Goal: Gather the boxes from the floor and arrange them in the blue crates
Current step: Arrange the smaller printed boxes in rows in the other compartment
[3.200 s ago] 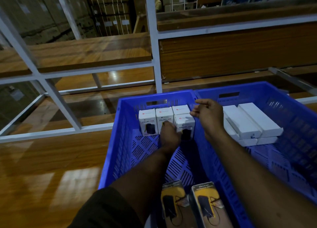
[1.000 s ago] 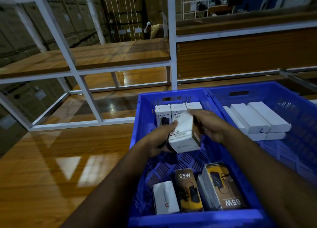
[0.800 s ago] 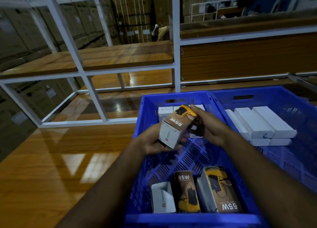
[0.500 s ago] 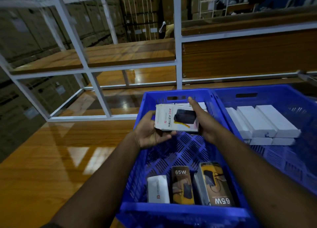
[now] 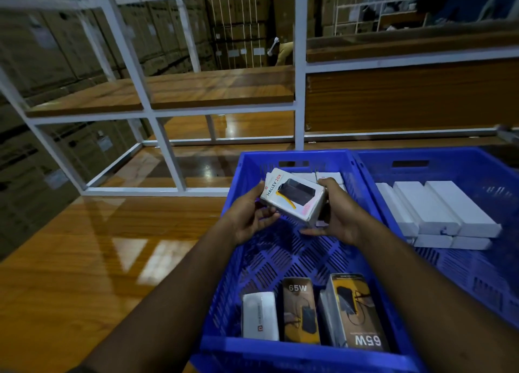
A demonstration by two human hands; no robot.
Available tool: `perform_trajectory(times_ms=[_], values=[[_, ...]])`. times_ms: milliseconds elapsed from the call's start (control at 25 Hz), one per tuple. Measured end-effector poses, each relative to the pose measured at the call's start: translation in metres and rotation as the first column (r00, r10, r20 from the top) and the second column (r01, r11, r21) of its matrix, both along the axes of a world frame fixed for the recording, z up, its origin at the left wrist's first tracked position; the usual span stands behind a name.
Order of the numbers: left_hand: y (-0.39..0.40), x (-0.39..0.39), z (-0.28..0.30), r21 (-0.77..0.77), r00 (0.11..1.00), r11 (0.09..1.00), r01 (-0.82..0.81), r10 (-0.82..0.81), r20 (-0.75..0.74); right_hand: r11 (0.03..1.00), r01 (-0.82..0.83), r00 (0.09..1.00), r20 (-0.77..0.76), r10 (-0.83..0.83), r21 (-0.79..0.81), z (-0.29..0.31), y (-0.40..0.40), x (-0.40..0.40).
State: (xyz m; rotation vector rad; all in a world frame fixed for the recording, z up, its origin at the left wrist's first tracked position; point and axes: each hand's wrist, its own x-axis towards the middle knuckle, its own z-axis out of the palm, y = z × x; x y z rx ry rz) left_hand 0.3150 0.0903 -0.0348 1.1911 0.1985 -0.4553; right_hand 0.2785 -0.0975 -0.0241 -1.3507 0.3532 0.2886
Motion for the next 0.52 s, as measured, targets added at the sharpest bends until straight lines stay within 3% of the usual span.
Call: perform_trajectory(times_ms=[160,280,360,440,520], values=[[-0.006,-0.002,-0.003,0.146,0.995,0.989,0.003,-0.018,0.101,0.989,0.038,0.965,0.26,0.0,-0.143,0.0,0.009,0.002],[-0.006,-0.001,-0.003,-0.017,0.995,0.998,0.057,-0.056,0.077,0.951,0.037,0.861,0.492,0.126,-0.307,-0.003,0.015,0.0],[-0.002,0.001,-0.003,-0.146,0.988,0.979,0.144,-0.134,0.076,0.913,0.015,0.805,0.547,0.231,-0.408,-0.004,0.02,-0.003],[0.003,0.001,0.0,-0.196,0.979,0.961,0.193,-0.177,0.097,0.921,0.001,0.771,0.587,0.248,-0.391,-0.001,0.024,-0.004],[0.004,-0.001,0.004,-0.193,0.979,0.961,0.2,-0.188,0.079,0.976,0.005,0.787,0.602,0.131,-0.219,0.003,0.024,-0.006]])
